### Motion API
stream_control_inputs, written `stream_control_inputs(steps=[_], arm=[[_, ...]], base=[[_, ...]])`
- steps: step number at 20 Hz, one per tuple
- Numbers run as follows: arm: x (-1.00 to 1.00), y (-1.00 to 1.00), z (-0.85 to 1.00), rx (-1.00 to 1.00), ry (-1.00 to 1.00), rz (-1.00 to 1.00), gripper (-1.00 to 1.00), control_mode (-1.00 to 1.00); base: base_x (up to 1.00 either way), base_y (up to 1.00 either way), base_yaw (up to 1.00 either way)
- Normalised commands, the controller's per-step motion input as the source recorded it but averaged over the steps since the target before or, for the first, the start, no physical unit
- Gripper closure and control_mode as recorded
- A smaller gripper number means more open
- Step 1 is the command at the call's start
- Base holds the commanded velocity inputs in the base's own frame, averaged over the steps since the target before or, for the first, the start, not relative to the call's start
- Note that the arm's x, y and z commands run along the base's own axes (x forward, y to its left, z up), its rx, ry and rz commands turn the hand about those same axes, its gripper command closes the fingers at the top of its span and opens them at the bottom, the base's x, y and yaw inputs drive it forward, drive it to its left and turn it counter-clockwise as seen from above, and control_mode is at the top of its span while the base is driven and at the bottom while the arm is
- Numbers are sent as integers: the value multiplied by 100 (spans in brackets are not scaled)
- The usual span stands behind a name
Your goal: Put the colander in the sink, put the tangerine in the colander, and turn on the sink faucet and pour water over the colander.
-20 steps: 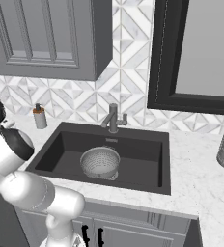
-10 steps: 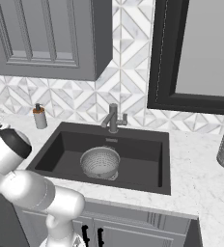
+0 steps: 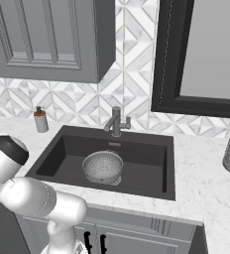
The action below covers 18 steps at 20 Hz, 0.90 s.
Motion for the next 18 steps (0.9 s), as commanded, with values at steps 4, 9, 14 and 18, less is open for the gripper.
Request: stream_control_inputs(steps=[4,9,14,18], arm=[[12,19,-16,3,0,4,-100,-100],[13,12,-15,3,0,3,-100,-100],[13,10,-18,0,0,3,-100,-100],[35,7,-16,1,0,2,-100,-100]], base=[[0,0,0],[0,0,0],[0,0,0],[0,0,0]])
